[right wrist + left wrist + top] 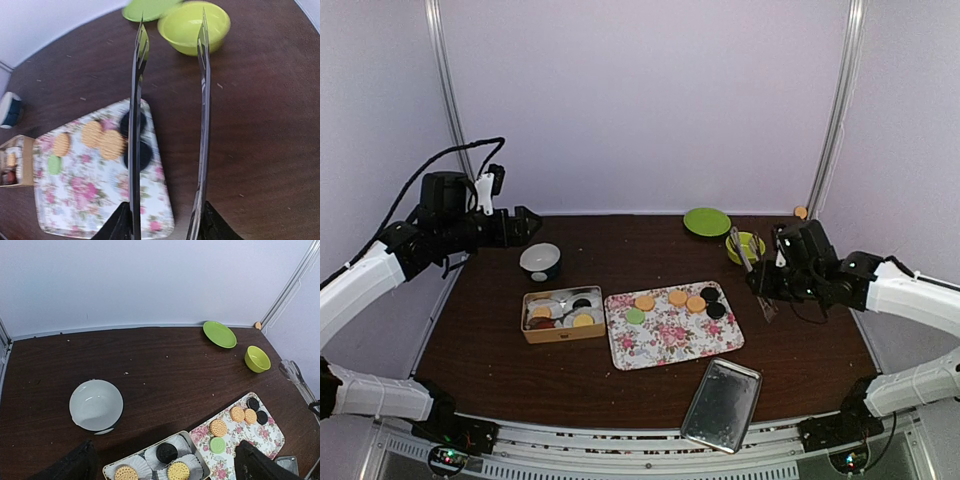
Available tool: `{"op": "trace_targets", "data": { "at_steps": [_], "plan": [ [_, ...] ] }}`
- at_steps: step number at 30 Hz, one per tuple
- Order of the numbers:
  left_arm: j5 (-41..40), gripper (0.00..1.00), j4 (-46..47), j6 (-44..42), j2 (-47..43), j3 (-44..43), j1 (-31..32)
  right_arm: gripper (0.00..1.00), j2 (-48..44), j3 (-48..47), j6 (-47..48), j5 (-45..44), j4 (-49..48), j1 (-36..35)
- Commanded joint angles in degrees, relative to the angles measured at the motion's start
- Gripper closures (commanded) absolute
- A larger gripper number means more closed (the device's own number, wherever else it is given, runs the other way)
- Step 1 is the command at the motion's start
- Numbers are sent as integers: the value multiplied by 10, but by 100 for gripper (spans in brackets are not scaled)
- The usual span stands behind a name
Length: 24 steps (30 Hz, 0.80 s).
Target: Pack the cookies
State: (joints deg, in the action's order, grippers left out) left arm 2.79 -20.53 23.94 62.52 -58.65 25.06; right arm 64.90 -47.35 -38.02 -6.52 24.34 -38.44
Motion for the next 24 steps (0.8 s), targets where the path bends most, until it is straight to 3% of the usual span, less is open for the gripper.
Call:
{"op": "trace_targets", "data": {
  "at_steps": [1,9,18,24],
  "plan": [
    [-9,2,28,-1,13,-13,-4,57,-55,115,-65,-56,-31,40],
    [-5,3,26,3,33,-14,-3,56,-36,179,-89,-48,-88,86],
    [-12,2,25,2,27,-14,-3,55,79,157,-73,0,-135,128],
    [-12,2,22,0,25,-16,-4,48,136,138,-84,23,-143,133]
  ]
}}
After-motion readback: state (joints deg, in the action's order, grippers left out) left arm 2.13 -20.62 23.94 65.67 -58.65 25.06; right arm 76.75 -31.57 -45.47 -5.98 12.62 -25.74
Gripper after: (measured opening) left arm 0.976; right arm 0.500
